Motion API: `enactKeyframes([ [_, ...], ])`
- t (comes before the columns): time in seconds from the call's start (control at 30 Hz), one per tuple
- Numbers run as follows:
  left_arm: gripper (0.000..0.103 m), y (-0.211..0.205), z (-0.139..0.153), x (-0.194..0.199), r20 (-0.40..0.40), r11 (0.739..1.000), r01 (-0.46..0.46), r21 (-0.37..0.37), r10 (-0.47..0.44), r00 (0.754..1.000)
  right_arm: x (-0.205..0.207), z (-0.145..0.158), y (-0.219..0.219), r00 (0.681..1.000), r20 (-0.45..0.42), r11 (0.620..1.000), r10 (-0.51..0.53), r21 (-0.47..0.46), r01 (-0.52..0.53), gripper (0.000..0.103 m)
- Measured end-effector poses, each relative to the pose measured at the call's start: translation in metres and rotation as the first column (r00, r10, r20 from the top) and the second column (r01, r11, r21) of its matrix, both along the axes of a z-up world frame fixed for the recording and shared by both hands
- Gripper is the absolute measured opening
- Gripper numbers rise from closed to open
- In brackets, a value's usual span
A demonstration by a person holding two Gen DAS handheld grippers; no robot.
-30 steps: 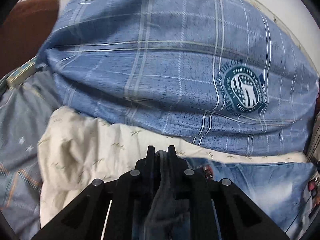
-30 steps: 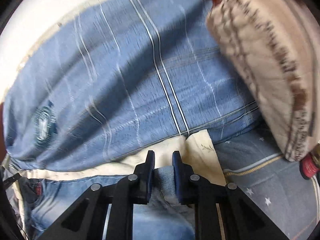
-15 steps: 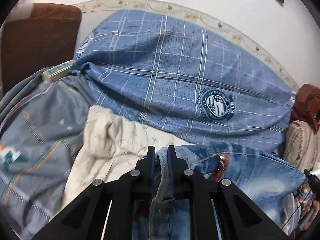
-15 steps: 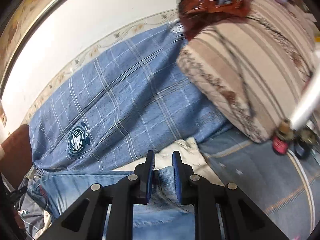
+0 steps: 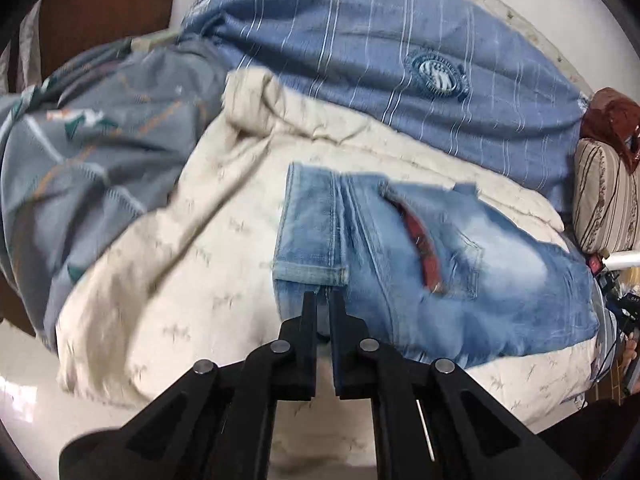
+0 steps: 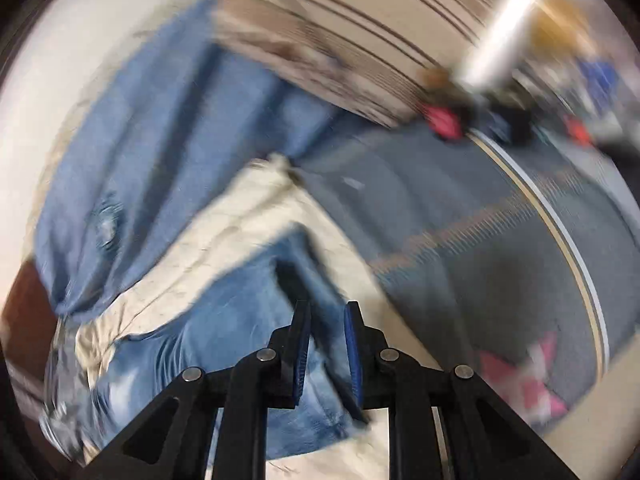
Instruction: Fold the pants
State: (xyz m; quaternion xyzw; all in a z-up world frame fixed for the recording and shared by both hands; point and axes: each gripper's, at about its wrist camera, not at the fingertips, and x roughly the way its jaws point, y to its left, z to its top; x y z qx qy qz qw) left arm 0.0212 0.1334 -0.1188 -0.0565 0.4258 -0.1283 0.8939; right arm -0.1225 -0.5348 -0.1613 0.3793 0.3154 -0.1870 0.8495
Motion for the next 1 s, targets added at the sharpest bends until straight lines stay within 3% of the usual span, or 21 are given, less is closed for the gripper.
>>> enactKeyframes([
  [0.1, 0.006, -0.006, 0.018, -0.004, 0.055, 1.000, 0.018, -0.011, -0.017, 0.998, -0.017, 0.007, -0.009, 0.993, 0.108, 0.999, -0.043, 0.023, 0.041, 0.021],
  [0.13, 0.006, -0.012, 0.025, -0.006, 0.082, 1.000, 0.031, -0.002, -0.031, 0.996, -0.019, 0.011, -0.009, 0.990, 0.133, 0.999, -0.045, 0.017, 0.043, 0.027],
  [0.17, 0.006, -0.022, 0.034, -0.009, 0.122, 0.999, 0.049, 0.017, -0.051, 0.991, -0.018, 0.013, -0.007, 0.988, 0.151, 0.999, -0.038, 0.012, 0.037, 0.049],
  [0.23, 0.006, -0.040, 0.044, -0.010, 0.165, 0.995, 0.087, 0.046, -0.093, 0.982, -0.008, 0.014, 0.000, 0.985, 0.172, 1.000, -0.012, 0.013, 0.010, 0.078],
  [0.33, 0.006, -0.070, 0.044, -0.004, 0.160, 0.985, 0.142, 0.099, -0.156, 0.975, 0.019, 0.018, 0.007, 0.978, 0.201, 0.999, 0.049, -0.005, -0.050, 0.078],
  [0.4, 0.006, -0.085, 0.036, 0.003, 0.139, 0.981, 0.153, 0.122, -0.170, 0.976, 0.043, 0.015, 0.013, 0.986, 0.144, 0.995, 0.088, -0.054, -0.080, 0.078],
  [0.5, 0.006, -0.099, 0.021, 0.010, 0.139, 0.973, 0.128, 0.194, -0.156, 0.978, 0.077, 0.002, 0.020, 0.990, 0.039, 0.988, 0.138, -0.077, -0.135, 0.075],
  [0.6, 0.006, -0.103, 0.007, 0.024, 0.124, 0.967, 0.099, 0.234, -0.131, 0.984, 0.103, -0.011, 0.026, 0.980, -0.036, 0.975, 0.196, -0.100, -0.199, 0.052],
  [0.67, 0.006, -0.102, -0.002, 0.033, 0.111, 0.963, 0.081, 0.257, -0.113, 0.987, 0.114, -0.021, 0.033, 0.969, -0.113, 0.964, 0.219, -0.127, -0.232, 0.014],
  [0.77, 0.006, -0.099, -0.007, 0.038, 0.120, 0.963, 0.053, 0.263, -0.087, 0.989, 0.123, -0.017, 0.052, 0.958, -0.189, 0.934, 0.216, -0.245, -0.260, 0.007],
  [0.93, 0.009, -0.105, -0.006, 0.041, 0.176, 0.958, 0.016, 0.286, -0.068, 0.982, 0.114, 0.011, 0.047, 0.990, -0.072, 0.925, 0.125, -0.352, -0.143, 0.006],
  [1.0, 0.025, -0.110, -0.007, 0.040, 0.205, 0.947, -0.008, 0.323, -0.062, 0.977, 0.121, 0.012, 0.040, 0.993, -0.070, 0.920, 0.091, -0.377, -0.111, 0.006],
])
